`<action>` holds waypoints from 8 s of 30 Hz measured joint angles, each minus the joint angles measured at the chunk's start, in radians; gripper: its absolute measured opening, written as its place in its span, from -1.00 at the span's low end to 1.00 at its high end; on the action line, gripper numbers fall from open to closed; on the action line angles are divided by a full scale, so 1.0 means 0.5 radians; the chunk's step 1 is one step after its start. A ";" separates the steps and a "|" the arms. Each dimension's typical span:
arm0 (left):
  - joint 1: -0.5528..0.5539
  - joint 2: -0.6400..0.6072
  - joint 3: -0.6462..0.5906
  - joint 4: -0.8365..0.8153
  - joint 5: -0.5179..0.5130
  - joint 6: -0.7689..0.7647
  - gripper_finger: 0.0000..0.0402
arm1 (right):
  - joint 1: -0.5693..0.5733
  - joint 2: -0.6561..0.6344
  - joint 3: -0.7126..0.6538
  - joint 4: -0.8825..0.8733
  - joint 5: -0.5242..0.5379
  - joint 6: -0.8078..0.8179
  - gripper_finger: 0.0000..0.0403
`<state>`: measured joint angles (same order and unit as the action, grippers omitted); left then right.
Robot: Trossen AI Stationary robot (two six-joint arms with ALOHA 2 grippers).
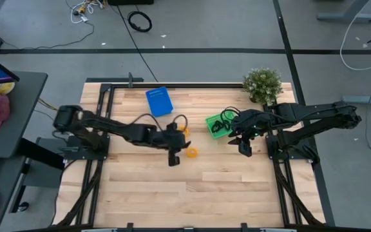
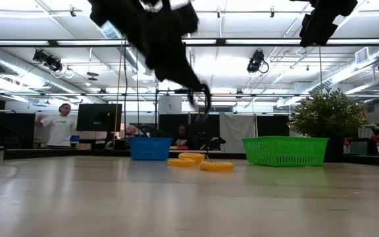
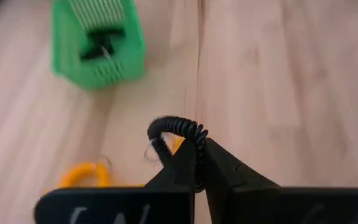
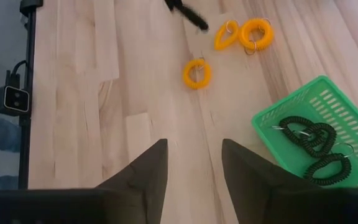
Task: Sort spring keychains
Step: Put the black spring keychain into the green bin, then put the yellow spring keychain into the blue bin
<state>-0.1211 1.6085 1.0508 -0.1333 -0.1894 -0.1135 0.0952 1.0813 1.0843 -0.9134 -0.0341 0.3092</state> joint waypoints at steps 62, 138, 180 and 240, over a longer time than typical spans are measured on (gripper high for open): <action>0.151 -0.637 0.002 1.533 0.641 0.040 -0.95 | -0.164 0.356 0.002 2.592 -0.167 0.570 0.14; 0.158 -1.025 0.004 0.575 -0.091 0.007 0.09 | -0.013 -0.242 -0.001 1.415 1.145 0.250 -0.95; 0.157 -1.024 0.002 0.386 -0.024 -0.009 0.04 | -0.830 0.836 -0.091 -0.090 0.240 1.206 -0.95; 0.158 -1.024 0.002 0.107 -0.106 -0.043 -0.12 | -0.445 -0.250 -0.193 1.054 -0.648 0.907 -0.89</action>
<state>-0.0422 1.0966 1.0519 -0.0799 -0.2423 -0.1349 -0.1275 0.9563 0.9878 -0.3865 -0.3583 0.7627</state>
